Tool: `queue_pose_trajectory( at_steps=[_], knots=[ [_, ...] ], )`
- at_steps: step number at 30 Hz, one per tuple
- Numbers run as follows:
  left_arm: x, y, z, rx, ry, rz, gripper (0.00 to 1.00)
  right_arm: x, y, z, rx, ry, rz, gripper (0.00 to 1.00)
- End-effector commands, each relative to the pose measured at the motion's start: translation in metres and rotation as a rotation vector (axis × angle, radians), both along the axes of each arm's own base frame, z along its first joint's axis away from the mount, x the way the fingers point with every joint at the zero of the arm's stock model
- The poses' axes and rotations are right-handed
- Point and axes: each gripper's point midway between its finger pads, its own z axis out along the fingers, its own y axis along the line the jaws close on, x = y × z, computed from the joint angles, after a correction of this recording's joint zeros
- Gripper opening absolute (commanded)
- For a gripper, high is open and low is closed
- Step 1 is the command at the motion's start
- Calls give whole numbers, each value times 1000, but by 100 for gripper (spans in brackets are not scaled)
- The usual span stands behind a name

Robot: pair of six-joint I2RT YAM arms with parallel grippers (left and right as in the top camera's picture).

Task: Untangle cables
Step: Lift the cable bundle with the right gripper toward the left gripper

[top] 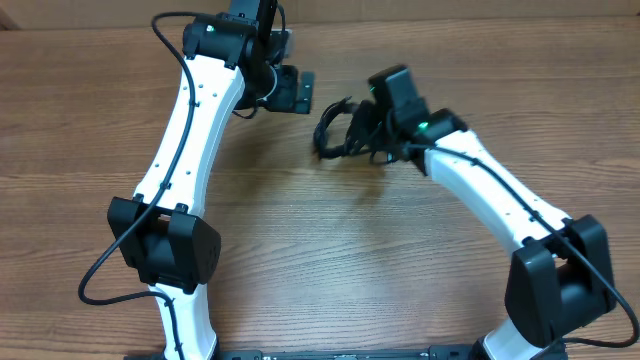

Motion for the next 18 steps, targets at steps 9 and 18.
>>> queue_pose_trajectory(
  at_steps=[9, 18],
  knots=[
    [-42, -94, 78, -626, 44, -309, 96, 40, -81, 85, 71, -126, -13, 4],
    [-54, -124, 145, -987, 61, -454, 76, 41, -85, 90, 73, -144, 4, 4]
  ],
)
